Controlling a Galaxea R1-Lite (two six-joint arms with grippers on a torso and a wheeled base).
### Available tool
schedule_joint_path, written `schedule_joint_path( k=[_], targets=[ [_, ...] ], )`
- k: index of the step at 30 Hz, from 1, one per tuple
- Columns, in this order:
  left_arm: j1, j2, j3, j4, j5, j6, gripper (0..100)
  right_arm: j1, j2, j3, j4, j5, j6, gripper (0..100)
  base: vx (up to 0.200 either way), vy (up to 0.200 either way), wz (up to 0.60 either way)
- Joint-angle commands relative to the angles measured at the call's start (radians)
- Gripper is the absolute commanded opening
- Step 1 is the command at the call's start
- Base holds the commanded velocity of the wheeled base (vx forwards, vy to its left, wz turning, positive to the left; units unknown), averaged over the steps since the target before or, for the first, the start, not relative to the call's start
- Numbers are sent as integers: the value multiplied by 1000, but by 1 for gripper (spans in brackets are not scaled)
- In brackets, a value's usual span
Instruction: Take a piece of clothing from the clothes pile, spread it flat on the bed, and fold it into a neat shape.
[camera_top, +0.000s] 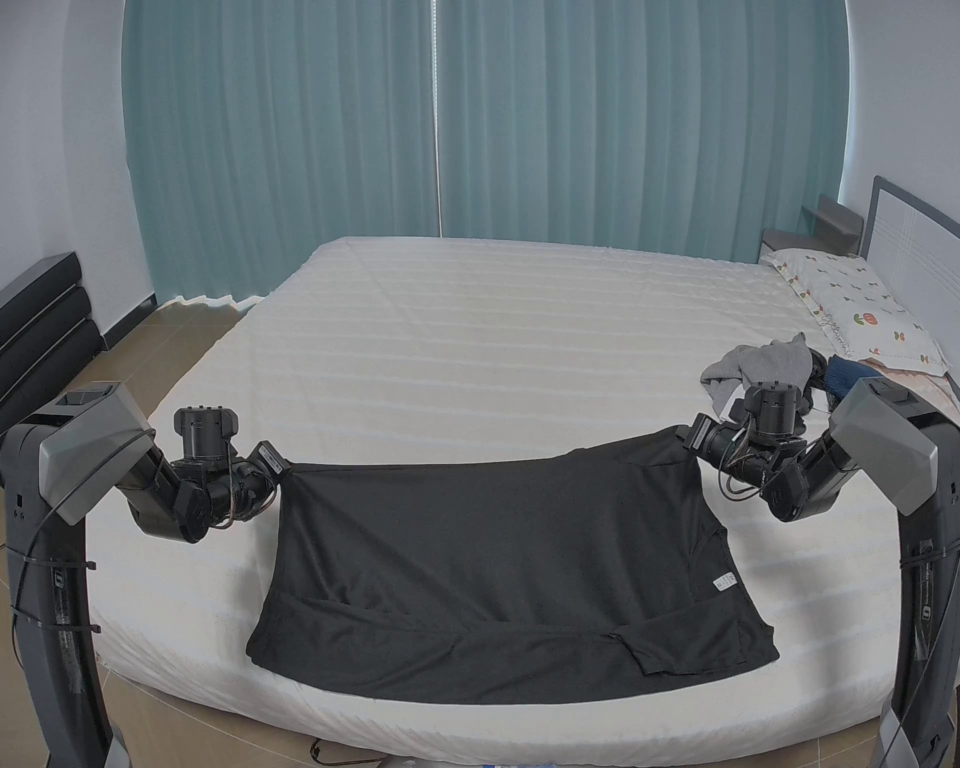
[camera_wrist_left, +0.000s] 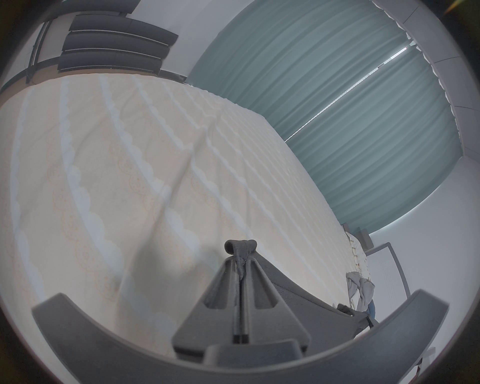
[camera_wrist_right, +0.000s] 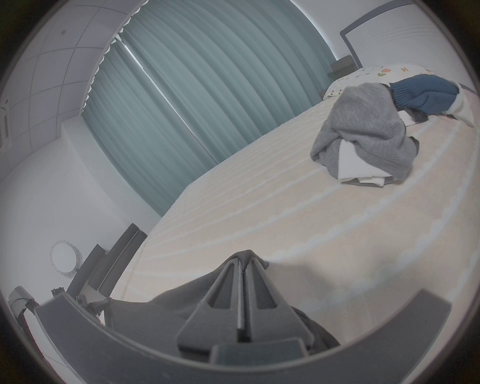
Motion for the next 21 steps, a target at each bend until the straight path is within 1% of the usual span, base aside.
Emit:
schedule_joint_path(
  k=[1,3,5,7,8,16,21],
  targets=[
    [-6,-25,20,-3,1,10,0,-14,-63,60,-36,-2,12,0,0,0,0],
    [-6,-27,18,-5,1,10,0,-17,-73,65,-48,-2,23,0,0,0,0],
    [-4,-30,25,-31,1,8,0,-20,-79,68,-61,-7,81,0,0,0,0],
    [-6,-30,29,-41,1,8,0,-20,-79,68,-62,-12,92,0,0,0,0],
    [-7,-28,46,-74,-2,8,0,-23,-77,62,-65,-29,105,0,0,0,0],
    [-7,-25,52,-101,-6,8,0,-37,-57,62,-61,-32,97,0,0,0,0],
    [-4,-20,60,-91,-8,30,0,-37,-59,91,-47,-15,92,0,0,0,0]
  ],
)
